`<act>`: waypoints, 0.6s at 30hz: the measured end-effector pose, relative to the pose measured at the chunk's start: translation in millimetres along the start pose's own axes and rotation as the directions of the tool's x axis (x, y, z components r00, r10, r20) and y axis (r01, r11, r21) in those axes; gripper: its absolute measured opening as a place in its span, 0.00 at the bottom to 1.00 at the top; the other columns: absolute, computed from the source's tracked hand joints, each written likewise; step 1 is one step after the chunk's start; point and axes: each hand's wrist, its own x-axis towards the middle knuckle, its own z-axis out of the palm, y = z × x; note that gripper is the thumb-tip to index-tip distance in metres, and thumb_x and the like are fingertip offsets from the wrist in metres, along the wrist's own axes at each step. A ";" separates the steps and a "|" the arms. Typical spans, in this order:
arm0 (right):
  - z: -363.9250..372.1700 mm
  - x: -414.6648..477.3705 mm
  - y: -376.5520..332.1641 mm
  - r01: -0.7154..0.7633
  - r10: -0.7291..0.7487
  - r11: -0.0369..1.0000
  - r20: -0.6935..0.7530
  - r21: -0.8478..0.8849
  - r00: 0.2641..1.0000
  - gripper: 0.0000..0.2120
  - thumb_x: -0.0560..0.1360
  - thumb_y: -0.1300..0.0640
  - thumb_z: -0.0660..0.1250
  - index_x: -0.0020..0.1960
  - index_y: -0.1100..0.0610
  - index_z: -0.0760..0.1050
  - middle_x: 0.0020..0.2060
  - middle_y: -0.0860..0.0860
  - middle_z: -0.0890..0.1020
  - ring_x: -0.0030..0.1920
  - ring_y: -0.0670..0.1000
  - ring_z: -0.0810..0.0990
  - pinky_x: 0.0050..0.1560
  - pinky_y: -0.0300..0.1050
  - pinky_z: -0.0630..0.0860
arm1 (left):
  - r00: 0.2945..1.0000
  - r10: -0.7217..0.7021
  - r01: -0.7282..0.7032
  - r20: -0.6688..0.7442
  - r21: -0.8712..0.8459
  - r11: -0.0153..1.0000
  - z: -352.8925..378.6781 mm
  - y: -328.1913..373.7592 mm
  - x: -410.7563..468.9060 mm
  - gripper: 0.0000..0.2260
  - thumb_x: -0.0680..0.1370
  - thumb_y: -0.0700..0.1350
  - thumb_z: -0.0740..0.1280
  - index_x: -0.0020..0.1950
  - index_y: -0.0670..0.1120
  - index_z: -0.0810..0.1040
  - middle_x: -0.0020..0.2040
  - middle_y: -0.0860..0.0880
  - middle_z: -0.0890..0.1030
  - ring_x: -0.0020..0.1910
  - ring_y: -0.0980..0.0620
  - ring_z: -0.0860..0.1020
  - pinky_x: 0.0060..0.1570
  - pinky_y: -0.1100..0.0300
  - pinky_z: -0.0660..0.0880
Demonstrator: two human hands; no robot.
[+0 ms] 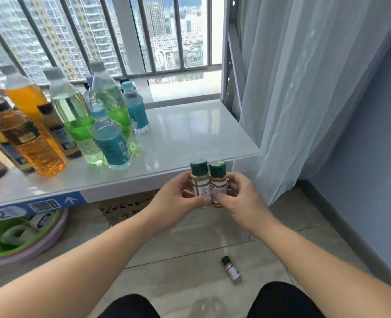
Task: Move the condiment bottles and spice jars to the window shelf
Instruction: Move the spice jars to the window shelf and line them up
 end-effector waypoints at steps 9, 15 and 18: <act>-38.6 14.1 -172.9 0.067 -0.064 0.996 -0.048 0.056 0.997 0.13 0.76 0.58 0.75 0.59 0.51 0.80 0.53 0.49 0.85 0.47 0.45 0.87 0.44 0.37 0.83 | 0.997 0.043 -0.040 -0.060 0.057 0.998 -72.5 166.0 10.2 0.11 0.77 0.50 0.75 0.58 0.57 0.82 0.53 0.55 0.85 0.45 0.55 0.86 0.51 0.56 0.81; -73.1 20.6 -308.2 0.069 -0.067 0.997 -0.035 0.039 0.997 0.13 0.77 0.58 0.74 0.54 0.43 0.76 0.51 0.41 0.84 0.43 0.36 0.84 0.37 0.26 0.76 | 0.996 0.015 -0.005 -0.093 0.101 0.995 -129.8 295.9 13.8 0.12 0.76 0.49 0.75 0.58 0.56 0.81 0.53 0.56 0.83 0.43 0.58 0.85 0.47 0.61 0.80; -87.8 20.7 -373.8 0.065 -0.064 0.998 -0.041 0.025 0.997 0.12 0.77 0.56 0.75 0.54 0.42 0.77 0.52 0.42 0.85 0.49 0.43 0.85 0.38 0.28 0.77 | 0.992 0.008 0.008 -0.123 0.131 0.991 -160.3 359.8 14.5 0.10 0.76 0.49 0.76 0.55 0.57 0.81 0.50 0.58 0.83 0.42 0.58 0.85 0.42 0.59 0.78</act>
